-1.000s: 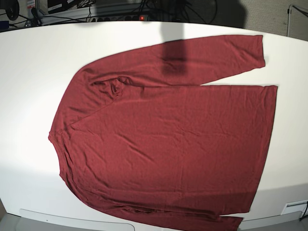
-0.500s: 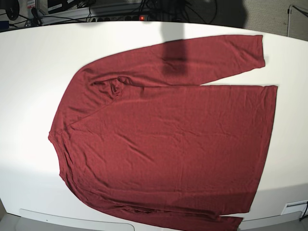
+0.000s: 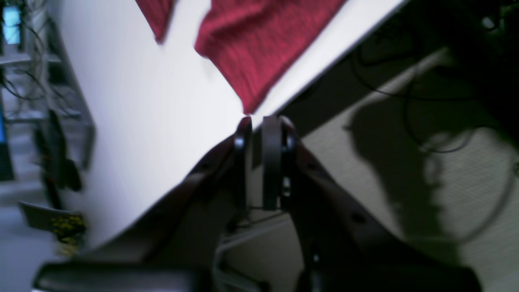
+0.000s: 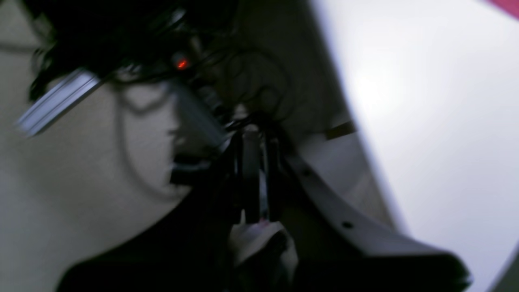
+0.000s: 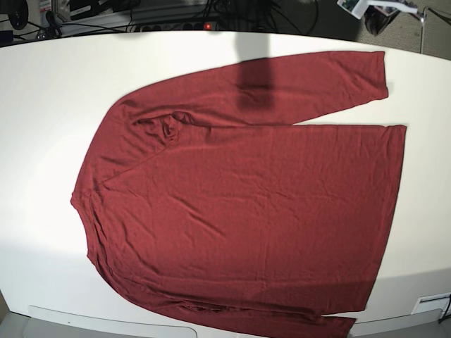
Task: Fold the T-shirt properly
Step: 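Move the left gripper down onto the red shirt's sleeve cuff and grasp it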
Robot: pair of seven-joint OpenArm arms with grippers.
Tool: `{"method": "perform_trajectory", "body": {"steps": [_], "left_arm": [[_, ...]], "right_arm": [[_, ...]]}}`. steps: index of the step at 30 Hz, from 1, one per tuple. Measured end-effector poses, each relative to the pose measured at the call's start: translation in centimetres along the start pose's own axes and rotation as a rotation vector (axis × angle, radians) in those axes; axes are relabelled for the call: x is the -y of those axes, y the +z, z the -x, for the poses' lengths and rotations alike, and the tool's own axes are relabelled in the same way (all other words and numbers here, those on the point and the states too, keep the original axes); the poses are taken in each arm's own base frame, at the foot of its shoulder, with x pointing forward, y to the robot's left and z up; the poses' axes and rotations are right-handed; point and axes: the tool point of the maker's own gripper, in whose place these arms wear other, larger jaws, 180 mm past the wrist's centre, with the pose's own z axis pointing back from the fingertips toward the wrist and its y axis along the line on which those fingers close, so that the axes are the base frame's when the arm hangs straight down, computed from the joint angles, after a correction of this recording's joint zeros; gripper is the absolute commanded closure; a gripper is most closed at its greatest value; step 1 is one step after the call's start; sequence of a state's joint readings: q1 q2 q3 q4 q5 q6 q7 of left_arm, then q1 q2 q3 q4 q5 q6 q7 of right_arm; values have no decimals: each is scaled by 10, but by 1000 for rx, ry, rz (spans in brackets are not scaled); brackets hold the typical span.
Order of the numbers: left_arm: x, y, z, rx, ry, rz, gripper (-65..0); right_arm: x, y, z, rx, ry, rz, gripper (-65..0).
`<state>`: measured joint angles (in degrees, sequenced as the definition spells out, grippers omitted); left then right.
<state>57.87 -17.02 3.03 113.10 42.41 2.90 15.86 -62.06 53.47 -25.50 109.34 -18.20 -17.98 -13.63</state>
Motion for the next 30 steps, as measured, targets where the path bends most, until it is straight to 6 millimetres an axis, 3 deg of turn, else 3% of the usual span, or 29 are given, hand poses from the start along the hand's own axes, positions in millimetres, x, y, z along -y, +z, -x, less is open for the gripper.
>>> {"method": "perform_trajectory", "body": {"steps": [4, 9, 16, 22, 30], "left_arm": [[0, -12, -12, 34, -40, 29, -205], [-5, -30, -29, 77, -66, 56, -207], [10, -39, -40, 111, -138, 193, -207], [6, -41, -32, 109, -191, 202, -206], [35, -57, -3, 78, -185, 285, -206]], "right_arm": [[17, 2, -14, 53, 57, 40, -37], [49, -6, -19, 57, 88, 113, -137], [87, -17, -26, 63, 115, 203, -143], [93, -19, -30, 69, 113, 221, -143], [93, -19, -28, 61, 113, 221, -143]]}}
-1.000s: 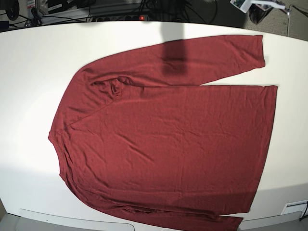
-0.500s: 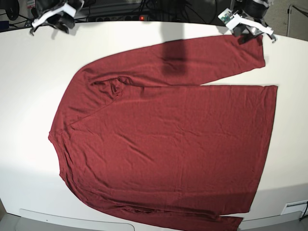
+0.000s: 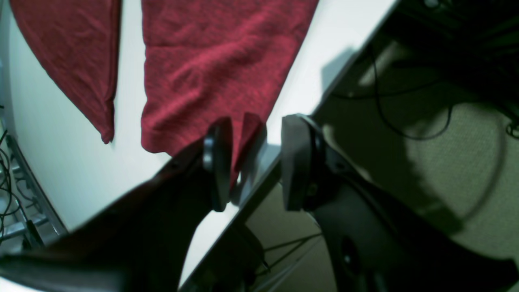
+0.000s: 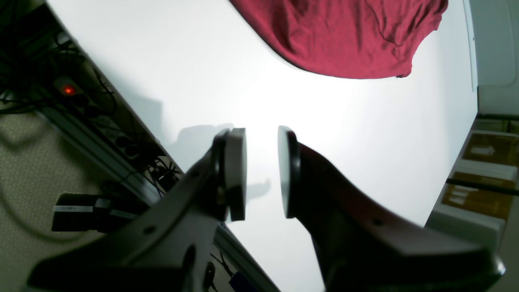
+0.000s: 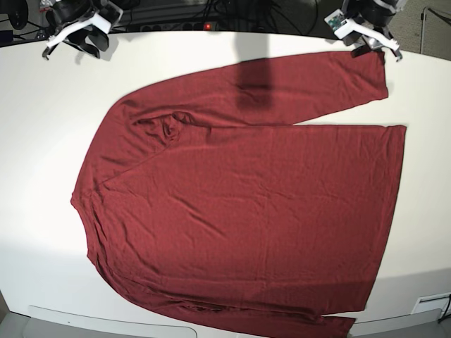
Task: Fold the T-shirt properly
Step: 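Move the left gripper down onto the red shirt's sleeve cuff and grasp it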
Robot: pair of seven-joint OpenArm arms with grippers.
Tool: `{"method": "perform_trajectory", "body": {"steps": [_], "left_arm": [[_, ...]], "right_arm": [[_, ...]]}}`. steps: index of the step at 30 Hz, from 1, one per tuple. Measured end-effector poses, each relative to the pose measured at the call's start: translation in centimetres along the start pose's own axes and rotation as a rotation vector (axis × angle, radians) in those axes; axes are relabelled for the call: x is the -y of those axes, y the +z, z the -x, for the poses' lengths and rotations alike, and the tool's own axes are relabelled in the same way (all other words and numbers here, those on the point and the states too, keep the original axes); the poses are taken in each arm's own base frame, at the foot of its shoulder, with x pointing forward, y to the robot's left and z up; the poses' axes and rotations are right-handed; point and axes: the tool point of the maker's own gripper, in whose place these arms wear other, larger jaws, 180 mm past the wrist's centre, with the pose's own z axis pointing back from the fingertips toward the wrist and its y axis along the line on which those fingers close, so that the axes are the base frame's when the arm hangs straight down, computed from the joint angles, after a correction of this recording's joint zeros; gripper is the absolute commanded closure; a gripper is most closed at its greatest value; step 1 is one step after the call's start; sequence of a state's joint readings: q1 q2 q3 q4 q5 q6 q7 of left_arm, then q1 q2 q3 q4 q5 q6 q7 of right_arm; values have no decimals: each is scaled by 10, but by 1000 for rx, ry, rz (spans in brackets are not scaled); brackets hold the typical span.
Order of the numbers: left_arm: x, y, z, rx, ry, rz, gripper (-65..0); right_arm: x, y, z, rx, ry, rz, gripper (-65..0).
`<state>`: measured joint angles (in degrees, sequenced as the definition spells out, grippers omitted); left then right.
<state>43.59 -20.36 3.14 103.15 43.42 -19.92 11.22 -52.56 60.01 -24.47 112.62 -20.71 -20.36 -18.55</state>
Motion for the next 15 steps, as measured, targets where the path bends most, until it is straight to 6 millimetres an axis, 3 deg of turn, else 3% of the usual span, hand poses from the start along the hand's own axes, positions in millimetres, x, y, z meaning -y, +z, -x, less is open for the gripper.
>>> {"method": "perform_trajectory", "body": {"steps": [15], "left_arm": [[-7, -8, 4, 32, 6, 26, -206]], "right_arm": [[0, 0, 0, -4, -3, 1, -143]]}}
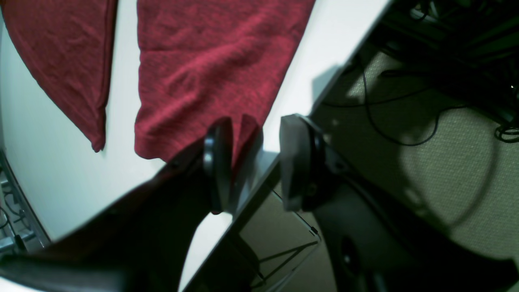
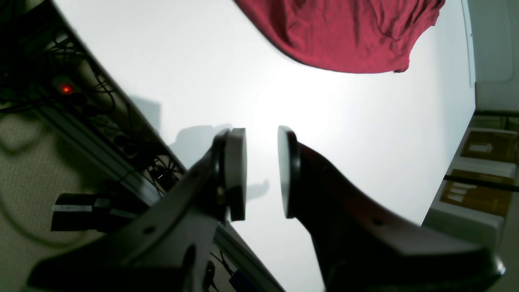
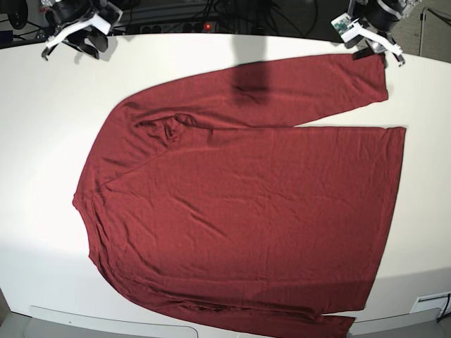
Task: Fold the T-shirt properly
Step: 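Move the left gripper down onto the red shirt's sleeve cuff and grasp it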
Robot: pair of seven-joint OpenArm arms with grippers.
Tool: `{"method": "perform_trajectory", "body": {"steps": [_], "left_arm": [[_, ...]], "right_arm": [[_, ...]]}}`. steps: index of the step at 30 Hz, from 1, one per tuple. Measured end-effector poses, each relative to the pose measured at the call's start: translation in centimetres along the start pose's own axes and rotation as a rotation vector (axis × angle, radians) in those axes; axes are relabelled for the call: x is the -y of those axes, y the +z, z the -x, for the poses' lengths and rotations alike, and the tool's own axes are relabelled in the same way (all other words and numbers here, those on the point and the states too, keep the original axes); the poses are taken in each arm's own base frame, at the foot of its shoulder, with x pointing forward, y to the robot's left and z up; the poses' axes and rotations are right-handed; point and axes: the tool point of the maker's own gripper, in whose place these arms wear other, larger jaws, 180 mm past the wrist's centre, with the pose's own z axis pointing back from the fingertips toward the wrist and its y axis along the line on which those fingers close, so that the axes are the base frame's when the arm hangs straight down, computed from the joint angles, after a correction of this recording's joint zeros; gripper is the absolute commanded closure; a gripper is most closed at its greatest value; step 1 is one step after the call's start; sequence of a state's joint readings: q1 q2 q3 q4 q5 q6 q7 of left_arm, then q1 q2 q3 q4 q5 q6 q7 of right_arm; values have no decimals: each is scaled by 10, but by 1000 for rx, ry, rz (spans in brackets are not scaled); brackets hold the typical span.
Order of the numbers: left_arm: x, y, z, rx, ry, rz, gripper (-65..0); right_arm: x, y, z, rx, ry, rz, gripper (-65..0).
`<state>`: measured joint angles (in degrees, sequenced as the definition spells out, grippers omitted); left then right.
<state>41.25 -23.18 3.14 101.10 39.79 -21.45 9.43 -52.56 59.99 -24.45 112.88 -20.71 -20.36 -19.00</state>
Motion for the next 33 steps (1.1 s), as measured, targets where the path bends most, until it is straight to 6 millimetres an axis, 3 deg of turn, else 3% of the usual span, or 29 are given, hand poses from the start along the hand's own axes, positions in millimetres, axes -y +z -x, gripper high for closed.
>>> {"method": "perform_trajectory", "body": {"steps": [5, 9, 13, 29, 33], "left_arm": [[-4, 3, -1, -29, 62, -1, -206], [-20, 14, -20, -6, 74, -43, -206], [-51, 28, -50, 82, 79, -149, -206], [-24, 32, -21, -4, 44, -65, -206], [-21, 31, -27, 33, 55, -57, -206]], "right_arm": [[0, 0, 0, 0, 0, -1, -143], [1, 0, 1, -3, 1, 0, -143], [3, -2, -3, 7, -4, 9, -143], [7, -5, 2, -24, -10, 20, -143], [7, -5, 2, -24, -10, 21, -143]]}}
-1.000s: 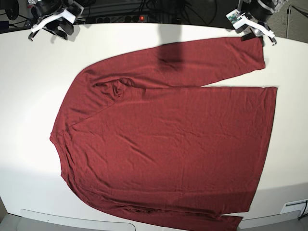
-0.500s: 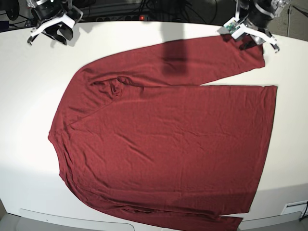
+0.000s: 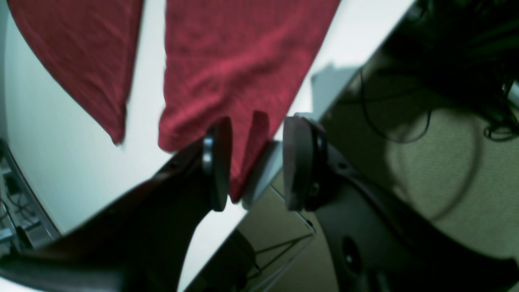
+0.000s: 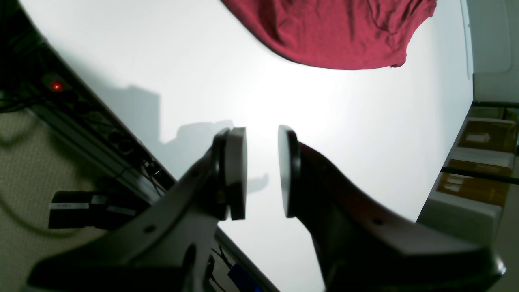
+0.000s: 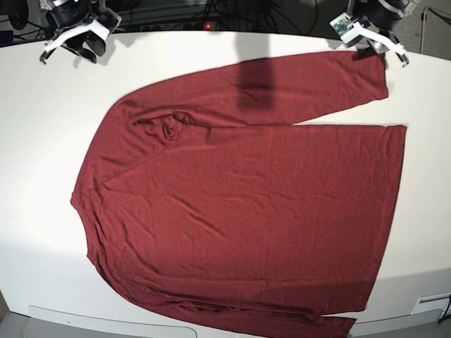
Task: Fold the T-shirt properly
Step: 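Move the left gripper down onto the red shirt's sleeve cuff and grasp it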
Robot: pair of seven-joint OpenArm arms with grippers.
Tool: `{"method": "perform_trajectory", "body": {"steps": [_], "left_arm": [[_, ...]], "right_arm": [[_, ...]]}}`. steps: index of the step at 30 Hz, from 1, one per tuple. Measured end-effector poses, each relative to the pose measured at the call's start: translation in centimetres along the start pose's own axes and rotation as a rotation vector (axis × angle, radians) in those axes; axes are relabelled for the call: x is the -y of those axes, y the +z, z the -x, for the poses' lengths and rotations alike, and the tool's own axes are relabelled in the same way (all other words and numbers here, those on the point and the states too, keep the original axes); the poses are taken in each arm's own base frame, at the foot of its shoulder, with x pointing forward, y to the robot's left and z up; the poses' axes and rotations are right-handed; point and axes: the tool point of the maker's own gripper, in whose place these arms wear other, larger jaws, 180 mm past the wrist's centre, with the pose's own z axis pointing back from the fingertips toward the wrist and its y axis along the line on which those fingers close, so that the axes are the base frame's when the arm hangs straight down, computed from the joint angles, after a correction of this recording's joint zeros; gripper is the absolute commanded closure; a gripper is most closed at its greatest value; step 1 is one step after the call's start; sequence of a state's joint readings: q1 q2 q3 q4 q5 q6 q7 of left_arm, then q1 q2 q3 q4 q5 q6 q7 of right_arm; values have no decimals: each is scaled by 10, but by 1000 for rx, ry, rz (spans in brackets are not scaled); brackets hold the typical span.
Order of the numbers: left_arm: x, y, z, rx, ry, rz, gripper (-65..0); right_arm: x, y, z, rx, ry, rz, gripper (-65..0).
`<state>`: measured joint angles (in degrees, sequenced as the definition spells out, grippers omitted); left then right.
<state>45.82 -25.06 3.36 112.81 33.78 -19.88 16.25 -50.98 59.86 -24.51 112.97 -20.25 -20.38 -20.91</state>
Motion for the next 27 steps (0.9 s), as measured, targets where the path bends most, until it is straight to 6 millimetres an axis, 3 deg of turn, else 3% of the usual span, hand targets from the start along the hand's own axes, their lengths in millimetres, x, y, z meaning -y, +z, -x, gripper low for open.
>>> {"method": "perform_trajectory", "body": {"steps": [6, 11, 21, 27], "left_arm": [[2, -3, 2, 6, 1, 6, -206], [5, -14, 18, -36, 5, 15, -206], [17, -23, 31, -22, 17, 70, -206], [14, -31, 36, -29, 25, 74, -206]], "right_arm": [[0, 0, 0, 0, 0, 1, -143], [0, 0, 0, 0, -1, 0, -143], [0, 0, 0, -2, -2, 1, -143], [0, 0, 0, -4, -2, 0, -143]]}}
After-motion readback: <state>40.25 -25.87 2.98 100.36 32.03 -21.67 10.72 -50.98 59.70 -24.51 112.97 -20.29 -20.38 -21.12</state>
